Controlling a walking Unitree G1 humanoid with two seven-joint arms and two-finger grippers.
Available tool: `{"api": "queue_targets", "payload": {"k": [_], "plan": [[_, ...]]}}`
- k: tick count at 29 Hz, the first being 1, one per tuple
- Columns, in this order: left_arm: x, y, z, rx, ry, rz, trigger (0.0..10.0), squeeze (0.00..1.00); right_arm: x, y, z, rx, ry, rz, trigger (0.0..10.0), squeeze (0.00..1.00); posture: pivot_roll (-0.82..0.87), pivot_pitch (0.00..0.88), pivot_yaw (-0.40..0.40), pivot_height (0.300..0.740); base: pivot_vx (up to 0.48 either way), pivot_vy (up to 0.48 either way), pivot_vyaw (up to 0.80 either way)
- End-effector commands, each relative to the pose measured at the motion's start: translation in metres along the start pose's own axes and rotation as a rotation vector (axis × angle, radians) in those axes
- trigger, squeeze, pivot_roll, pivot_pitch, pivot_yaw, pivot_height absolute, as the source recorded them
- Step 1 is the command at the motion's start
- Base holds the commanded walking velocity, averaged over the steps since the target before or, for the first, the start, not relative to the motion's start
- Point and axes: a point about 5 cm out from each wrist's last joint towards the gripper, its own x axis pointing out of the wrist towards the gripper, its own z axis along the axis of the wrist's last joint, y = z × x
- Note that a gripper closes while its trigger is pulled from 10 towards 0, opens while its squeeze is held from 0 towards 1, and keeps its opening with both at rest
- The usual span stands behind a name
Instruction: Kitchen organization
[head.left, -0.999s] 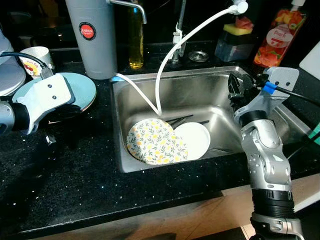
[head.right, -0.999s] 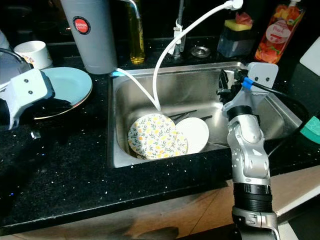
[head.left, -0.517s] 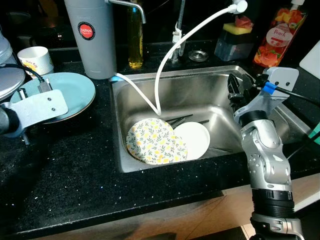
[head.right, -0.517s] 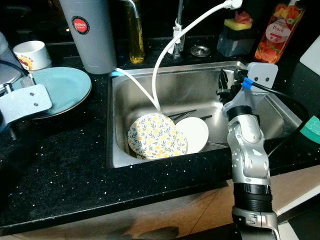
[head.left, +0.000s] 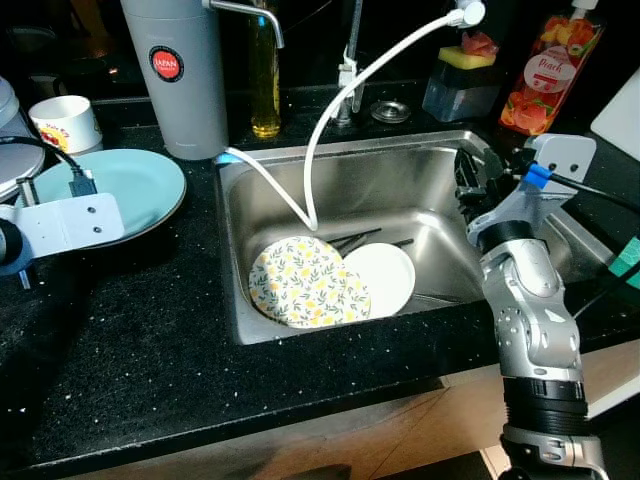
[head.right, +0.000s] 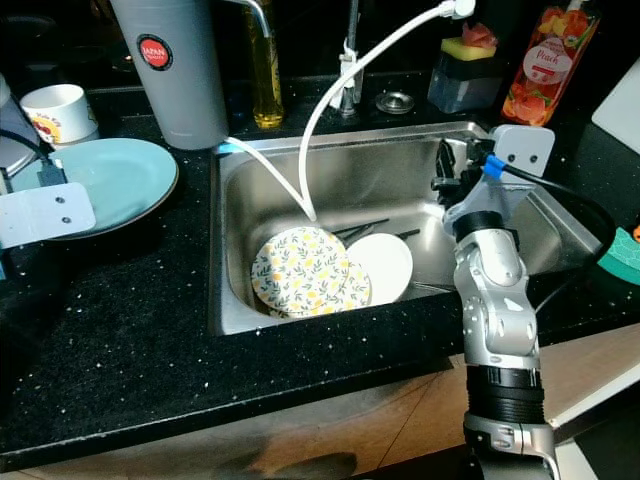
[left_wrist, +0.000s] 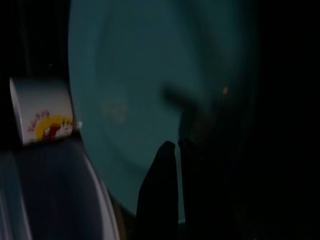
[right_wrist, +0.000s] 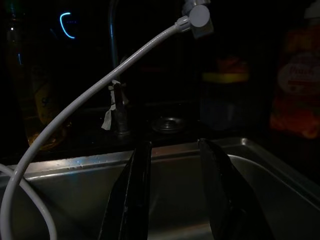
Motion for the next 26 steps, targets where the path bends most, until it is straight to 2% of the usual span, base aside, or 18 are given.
{"api": "queue_targets", "payload": {"k": [1,2,3,5,6,9,11,12,14,15,16,18,21,26], "plan": [[-0.010,0.007,0.011,-0.002,-0.074,-0.014,10.0,0.00,0.001,-0.001,0.000,0.002,0.000,0.000,10.0,0.13,0.04,0.046,-0.008,0.740,0.000,0.000,0.00],[-0.013,0.008,0.018,0.003,-0.122,-0.029,10.0,0.00,0.001,-0.001,0.000,0.002,0.000,-0.001,10.0,0.13,0.04,0.046,-0.008,0.740,0.000,0.000,0.00],[-0.013,0.008,0.018,0.003,-0.122,-0.029,10.0,0.00,0.001,-0.001,0.000,0.002,0.000,-0.001,10.0,0.13,0.04,0.046,-0.008,0.740,0.000,0.000,0.00],[-0.020,0.009,0.029,0.040,-0.221,-0.050,10.0,0.00,0.001,-0.001,-0.001,0.002,0.001,-0.002,10.0,0.13,0.04,0.046,-0.008,0.740,0.000,0.000,0.00],[-0.023,0.011,0.031,0.057,-0.236,-0.052,10.0,1.00,0.001,-0.001,-0.001,0.003,0.002,-0.002,10.0,0.13,0.04,0.053,-0.009,0.740,0.000,0.000,0.00],[-0.025,0.012,0.031,0.069,-0.233,-0.051,10.0,1.00,0.000,-0.001,-0.001,0.004,0.002,-0.001,10.0,0.13,0.04,0.053,-0.009,0.740,0.000,0.000,0.00],[-0.025,0.022,0.025,0.086,-0.161,0.026,10.0,1.00,0.000,0.000,-0.002,0.006,0.003,0.000,10.0,0.13,0.04,0.053,-0.009,0.740,0.000,0.000,0.00],[-0.025,0.022,0.025,0.086,-0.161,0.026,10.0,1.00,0.000,0.000,-0.002,0.006,0.003,0.000,10.0,0.13,0.04,0.053,-0.009,0.740,0.000,0.000,0.00],[-0.026,0.015,0.014,0.131,-0.070,-0.040,10.0,0.00,0.001,0.001,-0.002,0.008,0.003,0.001,10.0,0.13,0.05,0.056,-0.010,0.740,0.000,0.000,0.00],[-0.026,0.015,0.014,0.131,-0.070,-0.040,10.0,0.00,0.001,0.001,-0.002,0.008,0.003,0.001,10.0,0.13,0.05,0.056,-0.010,0.740,0.000,0.000,0.00],[-0.027,0.008,0.010,0.146,-0.041,-0.097,10.0,0.00,0.001,0.001,-0.001,0.008,0.002,0.000,10.0,0.13,0.05,0.059,-0.008,0.740,0.000,0.000,0.00],[-0.027,0.006,0.010,0.143,-0.049,-0.108,10.0,0.00,0.001,0.001,-0.001,0.009,0.002,-0.001,10.0,0.13,0.05,0.059,-0.008,0.740,0.000,0.000,0.00],[-0.029,0.000,0.023,0.079,-0.159,-0.142,10.0,0.00,0.000,0.000,-0.002,0.009,0.006,-0.002,10.0,0.13,0.05,0.062,-0.009,0.740,0.000,0.000,0.00],[-0.027,-0.001,0.023,0.078,-0.161,-0.149,10.0,0.00,-0.001,0.000,-0.003,0.008,0.008,-0.003,10.0,0.13,0.05,0.063,-0.009,0.740,0.000,0.000,0.00]]}}
